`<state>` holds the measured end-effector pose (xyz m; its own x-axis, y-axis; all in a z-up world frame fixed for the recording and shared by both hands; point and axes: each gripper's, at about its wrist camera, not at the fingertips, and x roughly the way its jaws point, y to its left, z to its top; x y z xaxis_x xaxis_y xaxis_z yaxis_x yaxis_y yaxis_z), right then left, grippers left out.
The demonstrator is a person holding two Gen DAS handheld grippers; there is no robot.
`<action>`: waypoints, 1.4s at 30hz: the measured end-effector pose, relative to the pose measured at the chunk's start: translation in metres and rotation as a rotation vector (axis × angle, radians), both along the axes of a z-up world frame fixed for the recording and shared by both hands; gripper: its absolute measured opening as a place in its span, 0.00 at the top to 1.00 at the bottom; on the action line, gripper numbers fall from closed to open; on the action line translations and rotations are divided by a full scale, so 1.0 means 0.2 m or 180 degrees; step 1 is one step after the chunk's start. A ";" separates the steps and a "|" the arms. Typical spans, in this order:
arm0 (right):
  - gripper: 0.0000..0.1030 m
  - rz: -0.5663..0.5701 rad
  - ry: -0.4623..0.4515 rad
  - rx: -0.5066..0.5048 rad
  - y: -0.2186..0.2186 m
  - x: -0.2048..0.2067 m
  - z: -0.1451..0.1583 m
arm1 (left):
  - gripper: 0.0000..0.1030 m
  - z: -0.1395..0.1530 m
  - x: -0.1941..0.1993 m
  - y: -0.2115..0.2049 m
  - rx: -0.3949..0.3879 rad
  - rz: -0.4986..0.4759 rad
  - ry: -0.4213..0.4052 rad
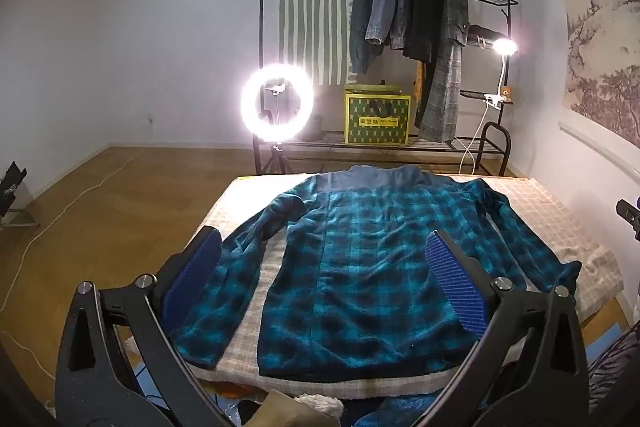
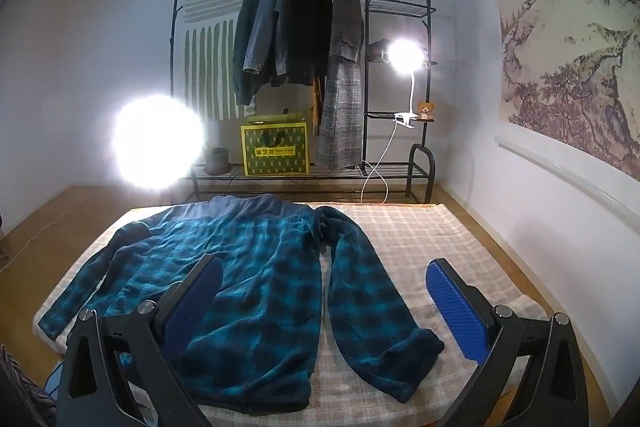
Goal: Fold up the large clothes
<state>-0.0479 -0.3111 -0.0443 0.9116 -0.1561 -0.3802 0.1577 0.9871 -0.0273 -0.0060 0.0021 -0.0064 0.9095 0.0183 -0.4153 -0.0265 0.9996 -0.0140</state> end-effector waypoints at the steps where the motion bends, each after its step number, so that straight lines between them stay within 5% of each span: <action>1: 0.00 -0.0001 -0.0001 0.0002 0.00 0.00 0.00 | 0.00 0.00 0.00 0.00 0.0000 0.0002 -0.0007; 42: 0.00 -0.0017 -0.0041 0.0000 0.03 -0.03 0.04 | 0.00 0.11 -0.05 0.00 0.0052 0.0008 -0.0128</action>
